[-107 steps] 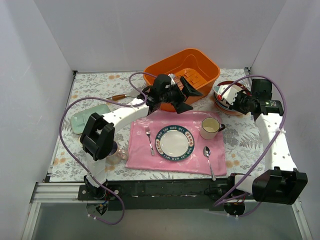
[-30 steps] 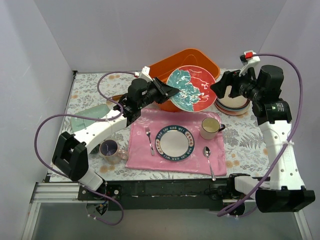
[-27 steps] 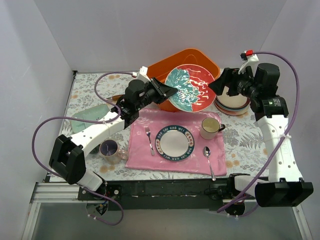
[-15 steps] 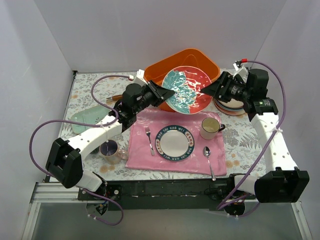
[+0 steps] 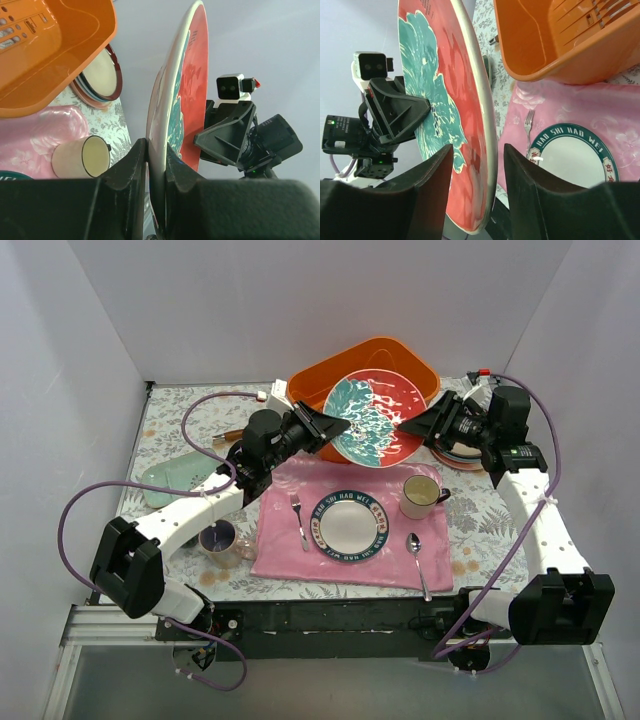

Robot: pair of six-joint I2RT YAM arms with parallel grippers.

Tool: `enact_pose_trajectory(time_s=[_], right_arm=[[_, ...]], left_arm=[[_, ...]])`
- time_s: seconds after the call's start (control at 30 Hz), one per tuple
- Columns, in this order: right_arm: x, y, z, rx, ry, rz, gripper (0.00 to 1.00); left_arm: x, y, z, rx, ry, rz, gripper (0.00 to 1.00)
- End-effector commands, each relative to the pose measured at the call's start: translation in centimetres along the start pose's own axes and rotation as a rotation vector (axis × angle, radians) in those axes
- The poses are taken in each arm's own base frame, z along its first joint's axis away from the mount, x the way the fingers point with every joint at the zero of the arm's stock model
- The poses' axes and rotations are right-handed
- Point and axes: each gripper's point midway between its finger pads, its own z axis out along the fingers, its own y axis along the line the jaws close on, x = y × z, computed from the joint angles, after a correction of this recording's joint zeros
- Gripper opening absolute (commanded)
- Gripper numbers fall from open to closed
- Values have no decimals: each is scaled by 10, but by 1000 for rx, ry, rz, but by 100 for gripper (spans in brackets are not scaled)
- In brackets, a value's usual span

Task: Place the mixed dishes into the plastic bin
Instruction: Pick up the plate at the center of the board.

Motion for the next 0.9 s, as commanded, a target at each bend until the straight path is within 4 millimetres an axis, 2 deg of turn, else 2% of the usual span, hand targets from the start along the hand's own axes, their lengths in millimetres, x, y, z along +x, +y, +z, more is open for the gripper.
enact_pose_trajectory(time_s=[0.0, 0.07, 0.13, 0.17, 0.3, 0.43, 0.47, 0.53, 0.57, 0.67, 0.7, 0.77, 0.8, 0.87], right_arm=[[-6, 21, -2, -83, -14, -20, 48], [-6, 22, -2, -92, -11, -8, 44], [-4, 26, -1, -130, -7, -25, 22], [-3, 29, -2, -145, -3, -19, 2], [-6, 38, -5, -188, -9, -60, 1], [-13, 44, -8, -207, -27, -86, 1], [-18, 45, -9, -213, -40, -100, 1], [-21, 47, -10, -229, -39, -112, 1], [-24, 46, -10, -229, -45, -114, 1], [-30, 51, -9, -235, -53, -141, 1], [-36, 55, -8, -243, -58, -157, 1], [-40, 59, -8, -250, -62, -174, 1], [-43, 56, -5, -248, -60, -174, 1], [-51, 63, -4, -257, -69, -204, 1]], left_arm=[[-37, -108, -40, 335, -115, -10, 0], [-36, -106, -40, 337, -113, -14, 0], [-35, -105, -39, 335, -108, -19, 0], [-35, -106, -39, 337, -108, -17, 0], [-35, -104, -40, 324, -107, -13, 0], [-36, -101, -41, 303, -113, 6, 15], [-36, -102, -44, 302, -114, 7, 24], [-38, -99, -45, 289, -124, 24, 34], [-39, -99, -46, 284, -126, 31, 45], [-43, -95, -52, 257, -148, 57, 63], [-45, -94, -57, 246, -156, 63, 74], [-52, -89, -61, 213, -191, 77, 87], [-53, -82, -62, 184, -196, 83, 98], [-62, -83, -72, 172, -233, 103, 98]])
